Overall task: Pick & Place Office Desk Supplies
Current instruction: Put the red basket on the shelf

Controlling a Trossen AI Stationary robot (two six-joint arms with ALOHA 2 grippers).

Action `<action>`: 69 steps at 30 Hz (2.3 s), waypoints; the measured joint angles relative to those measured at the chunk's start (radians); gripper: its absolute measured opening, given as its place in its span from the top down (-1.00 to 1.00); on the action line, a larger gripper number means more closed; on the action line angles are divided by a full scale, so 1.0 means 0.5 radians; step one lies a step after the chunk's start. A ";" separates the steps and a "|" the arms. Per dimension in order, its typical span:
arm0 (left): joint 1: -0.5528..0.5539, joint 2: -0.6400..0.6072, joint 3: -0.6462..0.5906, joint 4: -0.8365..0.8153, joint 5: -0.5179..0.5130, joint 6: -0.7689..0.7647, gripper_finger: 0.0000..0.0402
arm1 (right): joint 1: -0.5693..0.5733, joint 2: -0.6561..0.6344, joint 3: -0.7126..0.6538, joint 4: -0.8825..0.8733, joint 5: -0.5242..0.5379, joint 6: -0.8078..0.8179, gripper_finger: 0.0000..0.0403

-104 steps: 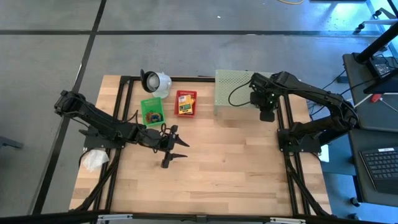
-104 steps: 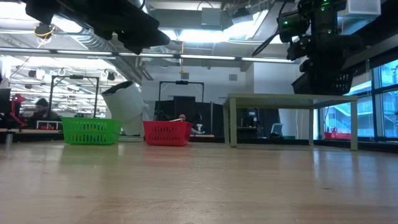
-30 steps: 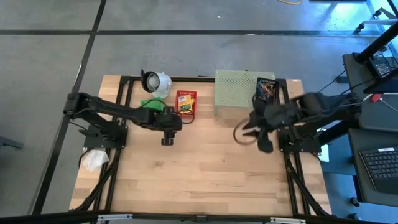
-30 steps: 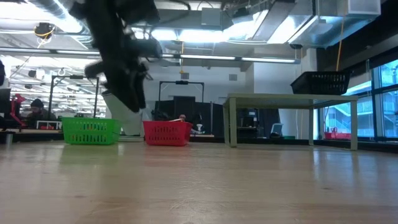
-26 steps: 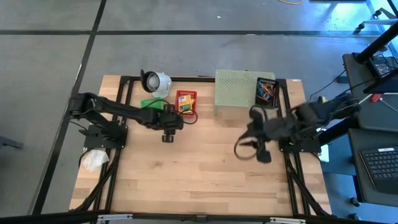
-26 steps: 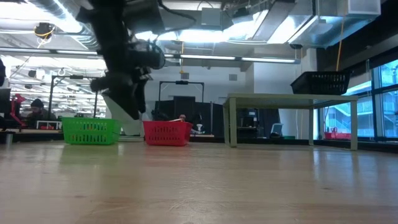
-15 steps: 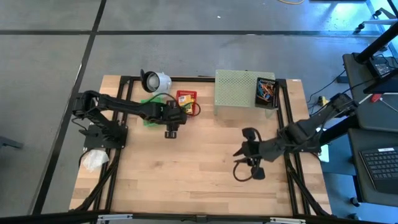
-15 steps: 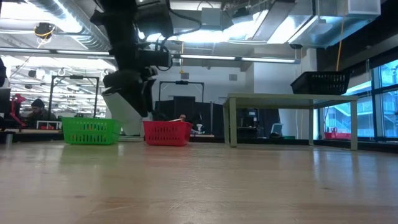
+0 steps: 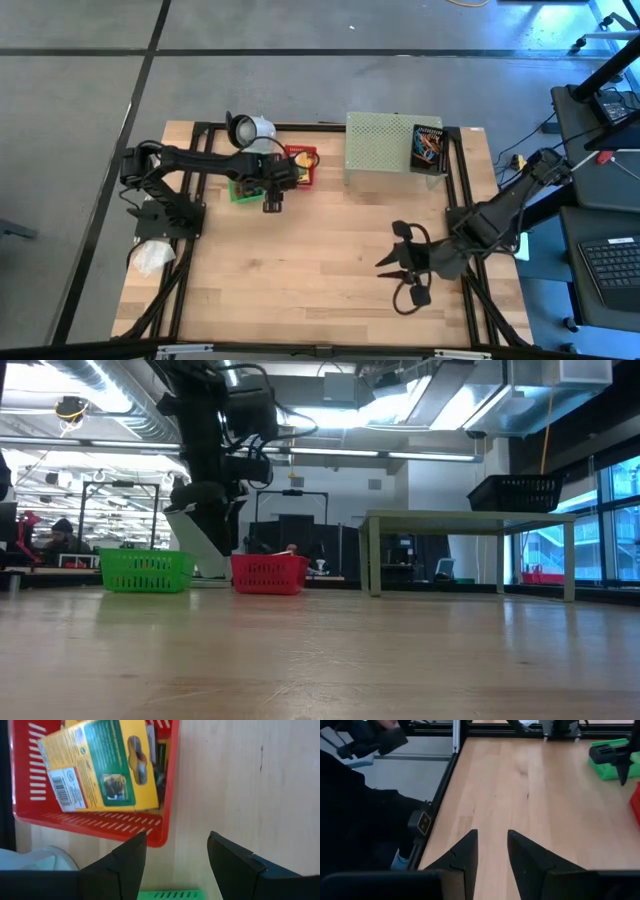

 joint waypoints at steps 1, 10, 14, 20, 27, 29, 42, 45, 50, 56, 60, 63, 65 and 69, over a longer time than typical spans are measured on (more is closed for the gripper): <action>0.006 0.008 0.000 0.011 0.010 0.010 -0.01 | 0.010 0.001 0.000 0.001 0.007 -0.001 0.47; 0.027 0.243 0.094 0.054 -0.031 0.062 -0.01 | 0.029 0.003 0.000 0.032 0.051 -0.008 0.47; 0.029 0.340 0.174 0.040 -0.042 0.077 -0.01 | 0.028 0.004 0.000 0.036 0.040 -0.007 0.47; 0.053 0.448 0.226 0.006 0.031 0.087 -0.01 | 0.028 0.032 0.001 0.044 0.029 -0.009 0.47; 0.039 0.519 0.220 -0.036 0.033 0.087 0.20 | 0.028 0.048 0.001 0.045 0.030 0.000 0.47; 0.034 0.520 0.220 -0.037 0.007 0.087 0.32 | 0.028 0.048 0.001 0.045 0.030 0.000 0.47; -0.181 0.508 0.242 -0.101 0.028 0.001 0.86 | 0.027 0.048 0.001 0.047 0.032 0.035 0.47; -0.290 0.504 0.243 -0.105 0.104 -0.083 0.96 | 0.027 0.048 0.001 0.049 0.036 0.035 0.47; -0.495 0.505 0.345 -0.102 0.268 -0.260 0.97 | 0.002 0.048 0.001 0.044 0.035 0.037 0.47; -0.686 0.506 0.558 -0.044 0.303 -0.305 0.95 | -0.086 0.048 0.001 0.013 -0.029 0.108 0.47; -0.703 0.507 0.607 0.034 0.298 -0.360 0.98 | -0.122 0.048 0.001 0.014 -0.070 0.154 0.47; -0.693 0.537 0.607 0.015 0.291 -0.400 0.98 | -0.123 0.048 0.001 0.014 -0.071 0.163 0.47; -0.694 0.571 0.607 0.022 0.289 -0.411 0.97 | -0.123 0.048 0.001 0.014 -0.071 0.163 0.47; -0.726 0.641 0.607 0.051 0.287 -0.405 0.97 | -0.123 0.047 0.001 0.015 -0.077 0.157 0.47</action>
